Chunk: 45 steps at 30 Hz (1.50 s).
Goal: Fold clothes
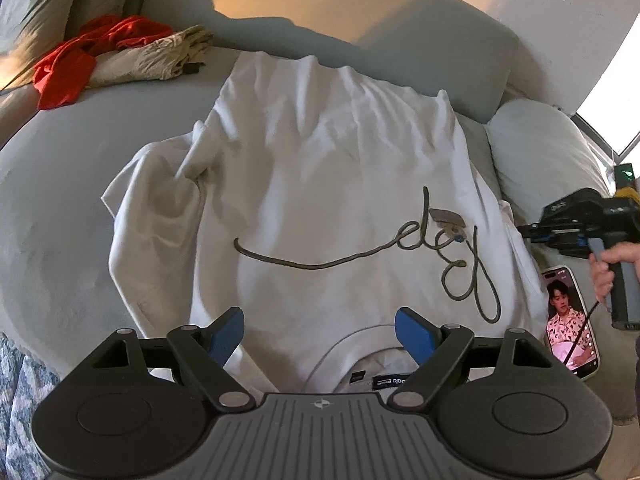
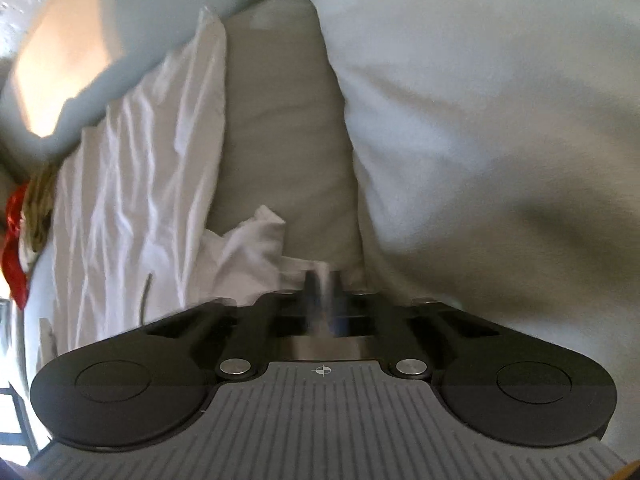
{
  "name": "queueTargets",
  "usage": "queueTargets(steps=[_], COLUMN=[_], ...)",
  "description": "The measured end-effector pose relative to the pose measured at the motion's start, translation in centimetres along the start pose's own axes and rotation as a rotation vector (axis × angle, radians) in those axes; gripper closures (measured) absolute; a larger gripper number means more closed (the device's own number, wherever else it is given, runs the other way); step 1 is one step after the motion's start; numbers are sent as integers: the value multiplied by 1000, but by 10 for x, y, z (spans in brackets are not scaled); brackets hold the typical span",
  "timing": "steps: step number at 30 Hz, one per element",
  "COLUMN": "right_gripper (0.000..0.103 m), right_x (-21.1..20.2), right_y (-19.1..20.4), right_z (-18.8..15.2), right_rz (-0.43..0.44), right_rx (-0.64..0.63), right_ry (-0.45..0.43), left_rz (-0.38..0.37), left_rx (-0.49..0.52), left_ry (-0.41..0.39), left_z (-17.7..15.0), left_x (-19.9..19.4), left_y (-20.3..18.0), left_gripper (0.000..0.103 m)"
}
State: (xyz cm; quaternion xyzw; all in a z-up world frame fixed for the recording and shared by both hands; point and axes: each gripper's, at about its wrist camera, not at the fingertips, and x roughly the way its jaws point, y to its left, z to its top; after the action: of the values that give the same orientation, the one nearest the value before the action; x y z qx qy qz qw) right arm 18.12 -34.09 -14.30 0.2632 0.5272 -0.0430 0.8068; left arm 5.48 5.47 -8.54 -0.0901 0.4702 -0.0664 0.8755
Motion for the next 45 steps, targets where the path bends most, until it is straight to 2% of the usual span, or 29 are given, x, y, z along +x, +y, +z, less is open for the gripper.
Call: queueTargets(steps=[2,4,7,10,15,18,19,22,23,25,26,29,32,34,38,42,45], right_gripper=[100,100,100,100,100,99,95,71,67,62,55,45,44,43,43,43,43], right_x=[-17,-42,-76,-88,-74,-63,-63,-87,-95,-120,-129,-154,-164,-163,-148,-144,-149], right_y=[5,12,18,15,0,-1,-1,2,5,17,23,51,85,106,148,166,165], right_z=[-7,-18,-36,-43,-36,-31,-31,-42,-45,-60,-67,-97,-128,-146,-175,-194,-199], right_rz=[-15,-62,-170,-285,-430,-470,-470,-460,-442,-350,-289,-89,94,178,257,265,250], right_rx=[-29,-73,-113,-96,-16,-60,-82,-81,-68,-45,-44,-99,-175,-204,-260,-290,-301], right_ry=[-62,-163,-316,-401,-384,-321,-309,-356,-373,-397,-400,-370,-306,-256,-158,-111,-112], left_rz=[-3,-6,-19,-33,-24,-2,4,8,8,21,28,46,51,37,-74,-198,-221], left_rx=[-5,-10,-6,14,33,13,4,-47,-71,-140,-186,-360,-548,-635,-733,-856,-882], left_ry=[-13,-24,-15,0,23,25,23,1,-14,-64,-90,-159,-206,-231,-238,-241,-246], left_z=[-1,-1,-4,-7,-15,-18,-19,-19,-18,-17,-17,-18,-23,-22,-11,-2,7], left_x=[-4,-7,-6,-2,2,3,3,-6,-11,-23,-28,-40,-42,-34,0,38,51], left_y=[1,2,0,-6,-8,1,4,20,27,48,60,106,152,174,201,225,233], left_gripper=[21,21,21,21,21,21,21,21,21,21,21,24,35,46,52,56,55])
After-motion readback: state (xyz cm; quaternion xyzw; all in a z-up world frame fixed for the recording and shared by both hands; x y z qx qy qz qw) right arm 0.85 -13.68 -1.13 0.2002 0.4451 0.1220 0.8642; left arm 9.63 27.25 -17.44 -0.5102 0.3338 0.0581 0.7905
